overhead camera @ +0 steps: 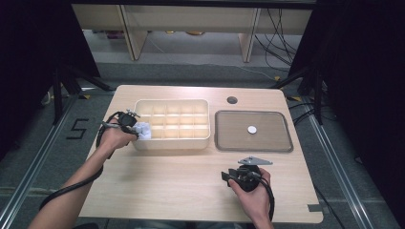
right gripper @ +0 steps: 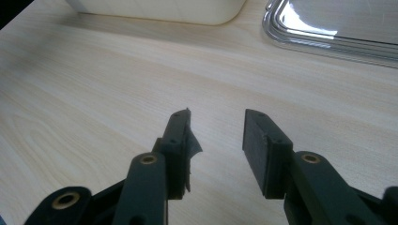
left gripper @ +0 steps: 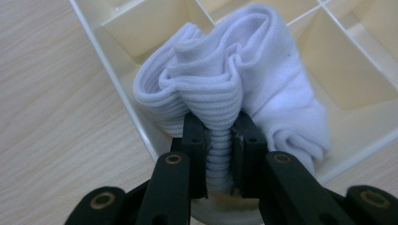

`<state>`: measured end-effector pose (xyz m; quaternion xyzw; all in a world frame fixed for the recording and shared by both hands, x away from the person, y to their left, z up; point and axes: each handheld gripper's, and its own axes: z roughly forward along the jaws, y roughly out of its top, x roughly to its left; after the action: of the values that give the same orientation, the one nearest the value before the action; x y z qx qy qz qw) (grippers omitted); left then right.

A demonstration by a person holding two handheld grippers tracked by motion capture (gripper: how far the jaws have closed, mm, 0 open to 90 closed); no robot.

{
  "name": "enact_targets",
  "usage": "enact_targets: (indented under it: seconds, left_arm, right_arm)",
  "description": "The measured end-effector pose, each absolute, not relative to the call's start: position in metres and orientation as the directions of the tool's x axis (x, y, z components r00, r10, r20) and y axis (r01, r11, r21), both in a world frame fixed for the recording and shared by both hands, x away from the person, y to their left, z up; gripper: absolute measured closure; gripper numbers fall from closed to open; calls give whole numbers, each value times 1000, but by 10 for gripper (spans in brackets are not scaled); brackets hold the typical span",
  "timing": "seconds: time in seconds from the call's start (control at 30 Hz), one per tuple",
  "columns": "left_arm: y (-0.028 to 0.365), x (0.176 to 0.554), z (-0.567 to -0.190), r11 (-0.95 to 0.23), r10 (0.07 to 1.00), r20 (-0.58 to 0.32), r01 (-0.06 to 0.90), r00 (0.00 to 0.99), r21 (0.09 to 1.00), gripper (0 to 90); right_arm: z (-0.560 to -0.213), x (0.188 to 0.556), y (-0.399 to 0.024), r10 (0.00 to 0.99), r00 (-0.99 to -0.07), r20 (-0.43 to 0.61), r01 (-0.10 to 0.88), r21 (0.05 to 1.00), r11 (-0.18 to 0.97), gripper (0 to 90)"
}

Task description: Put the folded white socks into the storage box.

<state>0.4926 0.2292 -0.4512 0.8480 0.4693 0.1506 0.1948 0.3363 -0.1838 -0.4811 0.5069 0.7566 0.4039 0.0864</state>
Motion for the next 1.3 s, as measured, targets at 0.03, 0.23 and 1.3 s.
enact_targets:
  seconds: [0.03, 0.23, 1.3]
  left_arm:
    - [229, 493, -451, -478, 858, 68, 744, 509, 467, 777]
    - [227, 501, -449, -503, 848, 56, 766, 528, 400, 782]
    - [219, 507, -403, -470, 852, 44, 724, 523, 505, 502]
  right_arm:
    - [-480, 335, -184, 843, -462, 276, 705, 690, 161, 626]
    - [-479, 336, -183, 836, -472, 280, 702, 693, 164, 626]
    - [-470, 332, -178, 812, -495, 309, 699, 697, 161, 594]
